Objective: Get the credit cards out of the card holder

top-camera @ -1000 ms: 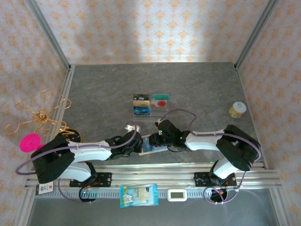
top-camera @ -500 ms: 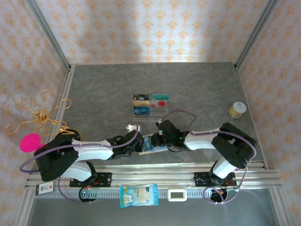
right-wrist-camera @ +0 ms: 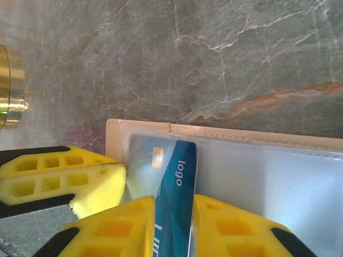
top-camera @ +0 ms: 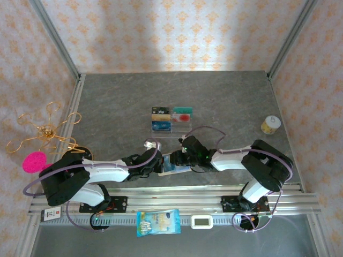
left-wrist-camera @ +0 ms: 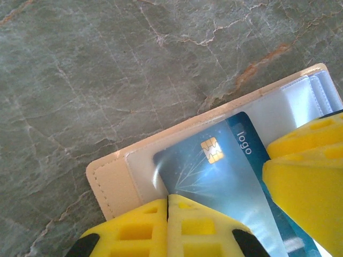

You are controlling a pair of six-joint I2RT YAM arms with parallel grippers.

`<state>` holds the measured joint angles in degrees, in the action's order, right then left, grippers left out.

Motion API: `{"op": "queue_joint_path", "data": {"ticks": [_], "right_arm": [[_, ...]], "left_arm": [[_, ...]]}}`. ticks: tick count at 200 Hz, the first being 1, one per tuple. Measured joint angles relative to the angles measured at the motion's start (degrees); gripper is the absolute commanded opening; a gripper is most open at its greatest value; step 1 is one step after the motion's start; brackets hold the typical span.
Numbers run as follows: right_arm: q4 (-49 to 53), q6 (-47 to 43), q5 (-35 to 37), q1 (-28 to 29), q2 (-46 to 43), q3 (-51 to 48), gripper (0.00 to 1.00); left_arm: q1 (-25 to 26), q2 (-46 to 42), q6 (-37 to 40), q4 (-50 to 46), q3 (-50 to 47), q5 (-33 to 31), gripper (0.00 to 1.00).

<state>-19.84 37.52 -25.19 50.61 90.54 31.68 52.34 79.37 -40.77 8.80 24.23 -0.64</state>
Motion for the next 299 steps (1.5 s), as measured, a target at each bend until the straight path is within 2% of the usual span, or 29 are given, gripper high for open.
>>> {"op": "queue_joint_path", "data": {"ticks": [16, 49, 68, 95, 167, 189, 210, 217, 231, 252, 263, 273, 299], "right_arm": [[-0.5, 0.3, -0.3, -0.5, 0.3, -0.5, 0.09], [-2.5, 0.4, -1.2, -0.5, 0.3, -1.2, 0.17], [-2.9, 0.9, -2.1, -0.4, 0.4, -1.5, 0.0], [-2.9, 0.9, -1.2, -0.3, -0.4, -2.2, 0.0], [8.6, -1.4, 13.3, 0.2, -17.0, -5.4, 0.0], [11.1, -4.2, 15.5, 0.2, -22.4, -6.7, 0.0], [11.9, -9.5, 16.5, 0.2, -28.7, -6.2, 0.0], [12.3, -11.7, 16.8, 0.2, -29.9, -5.2, 0.0], [12.5, -16.3, 17.5, 0.1, -30.6, -2.0, 0.0], [12.3, -23.2, 16.9, -2.6, -30.3, 3.6, 0.0], [12.0, -26.6, 15.4, -5.4, -29.3, 7.0, 0.0], [11.8, -29.8, 13.6, -7.9, -27.6, 10.2, 0.0], [12.0, -37.5, 7.8, -12.7, -22.0, 18.6, 0.0]], "left_arm": [[0.0, 0.3, 0.4, 0.0, 0.1, 0.0, 0.0], [0.0, 0.3, 0.4, 0.1, 0.1, 0.0, 0.0], [0.0, 0.2, 0.7, 0.0, 0.1, 0.0, 0.0], [0.0, 0.1, 0.9, 0.0, 0.1, 0.0, 0.0], [0.0, 0.2, 1.9, 0.2, 0.2, 0.2, 0.0], [0.0, 0.1, 1.9, -0.6, 0.9, 0.3, 0.0], [0.0, -1.7, 2.1, -2.5, 1.7, 0.9, 0.33], [0.0, -3.2, 2.3, -3.1, 1.8, 1.1, 0.47], [0.0, -6.7, 2.4, -4.1, 2.5, 1.3, 0.62], [0.0, -11.1, 2.1, -4.8, 3.9, 1.3, 0.73], [0.0, -12.7, 1.4, -5.0, 4.2, 1.2, 0.9], [0.0, -13.8, 1.4, -5.2, 4.2, 1.4, 0.98], [0.1, -15.7, -0.1, -6.0, 4.2, 1.5, 0.99]]}}
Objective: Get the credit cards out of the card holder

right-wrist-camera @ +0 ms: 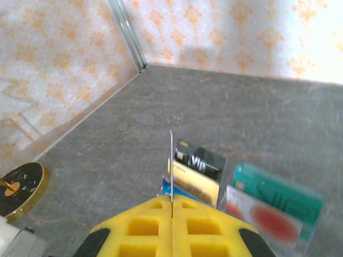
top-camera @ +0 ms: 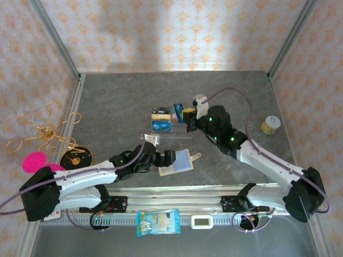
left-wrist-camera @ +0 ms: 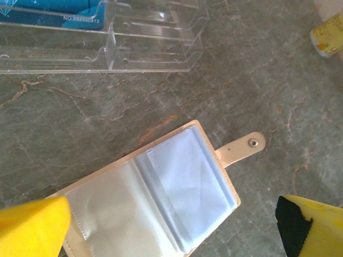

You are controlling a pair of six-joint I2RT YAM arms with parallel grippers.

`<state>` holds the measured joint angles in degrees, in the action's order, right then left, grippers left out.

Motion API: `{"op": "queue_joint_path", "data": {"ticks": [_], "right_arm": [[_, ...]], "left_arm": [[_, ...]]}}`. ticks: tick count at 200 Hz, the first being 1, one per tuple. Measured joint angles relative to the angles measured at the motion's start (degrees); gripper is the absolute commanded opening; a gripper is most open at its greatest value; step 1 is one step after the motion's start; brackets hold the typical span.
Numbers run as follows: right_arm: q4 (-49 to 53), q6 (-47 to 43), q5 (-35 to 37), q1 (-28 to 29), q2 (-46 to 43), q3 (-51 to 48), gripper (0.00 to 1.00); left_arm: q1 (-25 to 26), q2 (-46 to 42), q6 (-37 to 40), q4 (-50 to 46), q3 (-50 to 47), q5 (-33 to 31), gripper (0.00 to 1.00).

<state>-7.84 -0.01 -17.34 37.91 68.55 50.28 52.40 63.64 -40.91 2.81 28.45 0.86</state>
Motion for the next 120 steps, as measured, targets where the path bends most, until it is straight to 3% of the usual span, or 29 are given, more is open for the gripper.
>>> {"op": "queue_joint_path", "data": {"ticks": [57, 120], "right_arm": [[16.4, -23.1, -13.6, -2.5, 18.4, 21.8, 0.0], [35.6, -41.8, -20.2, -2.7, 35.2, 37.5, 0.0]], "left_arm": [[0.1, -5.2, -2.1, -3.4, 0.0, -0.3, 0.99], [0.1, -18.6, -4.2, -9.0, -1.1, -1.9, 0.99]]}}
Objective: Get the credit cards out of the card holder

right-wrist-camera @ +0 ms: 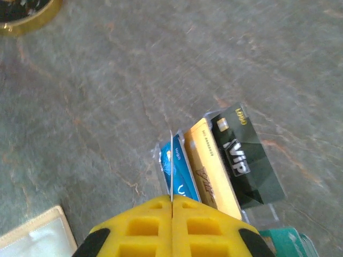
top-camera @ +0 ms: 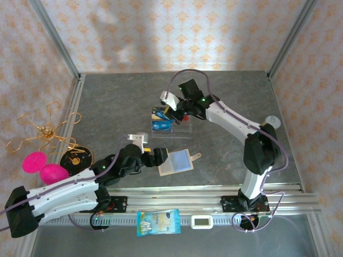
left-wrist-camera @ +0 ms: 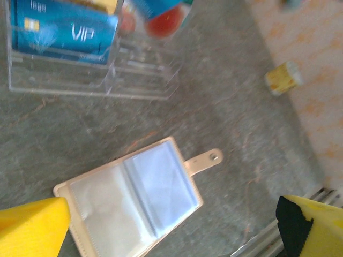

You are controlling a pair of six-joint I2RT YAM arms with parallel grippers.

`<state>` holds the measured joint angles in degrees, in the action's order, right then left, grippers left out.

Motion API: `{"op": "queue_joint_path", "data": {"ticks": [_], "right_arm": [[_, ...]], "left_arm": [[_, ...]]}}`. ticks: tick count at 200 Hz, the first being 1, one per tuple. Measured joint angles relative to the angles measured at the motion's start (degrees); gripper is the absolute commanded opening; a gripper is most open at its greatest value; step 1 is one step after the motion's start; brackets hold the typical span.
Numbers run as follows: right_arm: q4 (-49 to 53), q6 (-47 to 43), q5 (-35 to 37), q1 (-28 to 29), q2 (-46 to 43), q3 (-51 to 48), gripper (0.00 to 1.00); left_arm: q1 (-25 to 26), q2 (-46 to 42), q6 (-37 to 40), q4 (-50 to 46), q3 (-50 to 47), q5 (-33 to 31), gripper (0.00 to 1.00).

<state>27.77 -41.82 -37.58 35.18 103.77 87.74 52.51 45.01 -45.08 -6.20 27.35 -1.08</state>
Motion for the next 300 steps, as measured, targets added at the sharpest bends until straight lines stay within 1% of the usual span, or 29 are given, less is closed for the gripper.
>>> {"op": "queue_joint_path", "data": {"ticks": [25, 39, 63, 98, 146, 197, 244, 249, 257, 266, 286, 300], "right_arm": [[6.0, -4.8, -1.7, 0.0, 7.1, 7.4, 0.0], [8.3, -6.9, -2.4, 0.0, 10.3, 10.9, 0.0], [10.9, -9.3, -2.7, 0.0, 13.0, 13.4, 0.0], [12.7, -11.1, -2.2, 0.0, 14.3, 14.8, 0.0], [14.1, -11.9, 1.7, 0.4, 15.4, 16.2, 0.0], [14.6, -12.0, 4.8, 2.3, 18.2, 17.4, 0.0], [15.1, -11.8, 7.5, 3.7, 18.8, 18.0, 0.0], [15.1, -11.8, 7.8, 3.7, 18.8, 18.0, 0.05], [15.1, -11.4, 8.1, 3.8, 18.8, 18.0, 0.17], [15.0, -11.2, 8.9, 4.0, 18.8, 18.0, 0.24], [14.3, -9.9, 9.8, 4.3, 18.8, 18.0, 0.33], [12.7, -8.9, 9.7, 4.4, 18.7, 17.6, 0.36]], "left_arm": [[0.0, -3.8, 0.0, 0.0, -0.2, -2.2, 0.99], [0.0, -3.8, 0.0, 0.0, -0.2, -3.0, 0.99], [0.0, -2.6, 0.1, -0.1, -0.2, -4.1, 0.99], [0.0, -2.5, 0.2, -0.6, -0.2, -4.6, 0.99], [0.0, -2.0, 0.5, -0.8, -0.2, -5.5, 0.99], [0.0, -1.7, 0.6, -0.9, -0.2, -5.5, 0.99], [0.0, -2.0, 0.6, -0.9, -0.2, -5.5, 0.99], [0.0, -2.1, 0.6, -0.9, -0.2, -5.4, 0.99], [0.0, -2.1, 0.6, -0.9, -0.2, -5.4, 0.99], [0.0, -2.1, 0.5, -0.9, -0.2, -5.4, 0.99], [0.0, -2.1, 0.6, -0.9, -0.2, -5.4, 0.99], [0.0, -2.1, 0.6, -0.9, -0.2, -5.4, 0.99]]}}
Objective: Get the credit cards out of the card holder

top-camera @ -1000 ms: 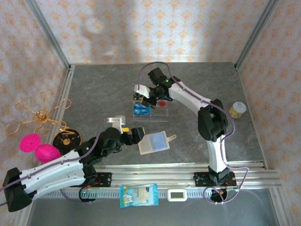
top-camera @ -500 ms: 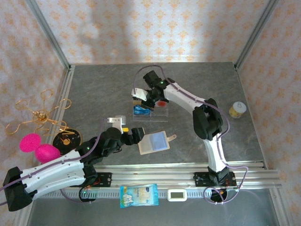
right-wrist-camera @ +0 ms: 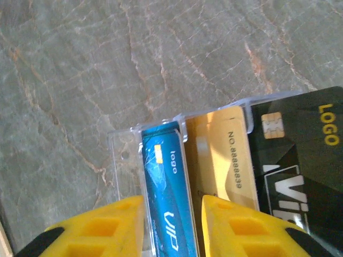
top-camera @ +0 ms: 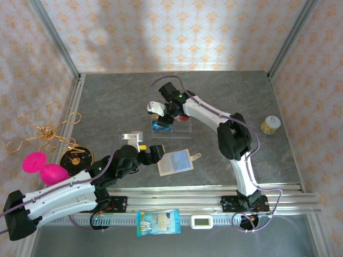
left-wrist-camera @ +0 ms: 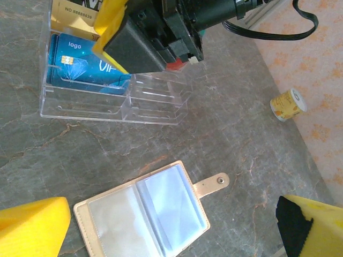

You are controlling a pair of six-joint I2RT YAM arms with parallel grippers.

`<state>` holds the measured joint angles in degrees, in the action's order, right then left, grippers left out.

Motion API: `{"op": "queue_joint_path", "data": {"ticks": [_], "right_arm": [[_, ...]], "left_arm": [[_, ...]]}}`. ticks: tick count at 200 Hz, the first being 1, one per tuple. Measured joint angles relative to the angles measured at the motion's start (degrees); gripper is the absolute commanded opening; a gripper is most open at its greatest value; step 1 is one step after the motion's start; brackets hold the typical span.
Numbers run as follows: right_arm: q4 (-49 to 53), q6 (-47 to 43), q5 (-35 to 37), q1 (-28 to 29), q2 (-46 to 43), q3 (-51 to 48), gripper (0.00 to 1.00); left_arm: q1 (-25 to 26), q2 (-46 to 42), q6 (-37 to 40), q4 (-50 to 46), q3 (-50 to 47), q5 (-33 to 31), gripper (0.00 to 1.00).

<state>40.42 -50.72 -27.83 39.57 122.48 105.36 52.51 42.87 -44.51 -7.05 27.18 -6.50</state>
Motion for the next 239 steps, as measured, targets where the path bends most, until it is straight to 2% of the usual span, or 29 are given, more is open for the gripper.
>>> {"op": "queue_joint_path", "data": {"ticks": [28, 62, 96, 109, 127, 128, 129, 131, 133, 143, 167, 179, 239], "right_arm": [[-5.2, 2.5, -0.4, 0.0, -3.8, -5.9, 0.37], [-14.4, 9.1, -1.4, -0.5, -14.4, -17.6, 0.38], [-31.9, 22.9, -0.3, -3.2, -29.3, -34.8, 0.42], [-39.5, 29.3, 2.6, -4.0, -34.4, -41.4, 0.5], [-47.3, 37.3, 7.8, -4.3, -39.9, -49.0, 0.52], [-47.7, 37.7, 8.1, -4.3, -40.3, -49.4, 0.52], [-47.9, 38.0, 8.3, -4.3, -40.4, -49.7, 0.58], [-48.4, 39.1, 8.8, -4.3, -40.9, -50.3, 0.77], [-49.1, 40.0, 9.5, -4.3, -41.4, -50.9, 0.87], [-51.5, 43.9, 12.0, -4.3, -43.3, -53.5, 0.91], [-55.5, 52.3, 18.9, -4.3, -48.3, -59.0, 0.93], [-56.9, 56.2, 22.7, -4.3, -51.1, -61.7, 1.0], [-58.0, 67.3, 36.1, -4.3, -62.0, -68.0, 1.0]], "left_arm": [[0.0, 0.0, 0.0, 0.0, 0.0, 0.0, 0.99], [0.0, 0.0, 0.2, 0.7, 0.0, 0.0, 0.99], [0.0, 3.0, 2.1, 3.5, 1.2, 0.0, 0.99], [0.0, 5.2, 3.3, 5.7, 2.2, -0.3, 0.99], [0.0, 9.1, 6.3, 8.4, 4.2, -1.6, 0.99], [0.0, 9.3, 6.4, 8.5, 4.3, -1.7, 0.99], [-0.1, 9.7, 6.8, 8.7, 4.5, -1.9, 0.99], [-0.1, 10.1, 7.0, 8.7, 4.8, -2.1, 0.99], [-0.1, 10.6, 7.5, 8.8, 5.2, -2.5, 0.99], [-0.6, 13.4, 9.6, 9.1, 7.3, -4.1, 0.99], [-5.6, 19.5, 13.7, 10.0, 12.5, -7.0, 0.99], [-9.1, 21.3, 15.8, 12.4, 13.2, -8.0, 0.99], [-22.8, 30.4, 28.2, 22.6, 10.9, -17.3, 0.99]]}}
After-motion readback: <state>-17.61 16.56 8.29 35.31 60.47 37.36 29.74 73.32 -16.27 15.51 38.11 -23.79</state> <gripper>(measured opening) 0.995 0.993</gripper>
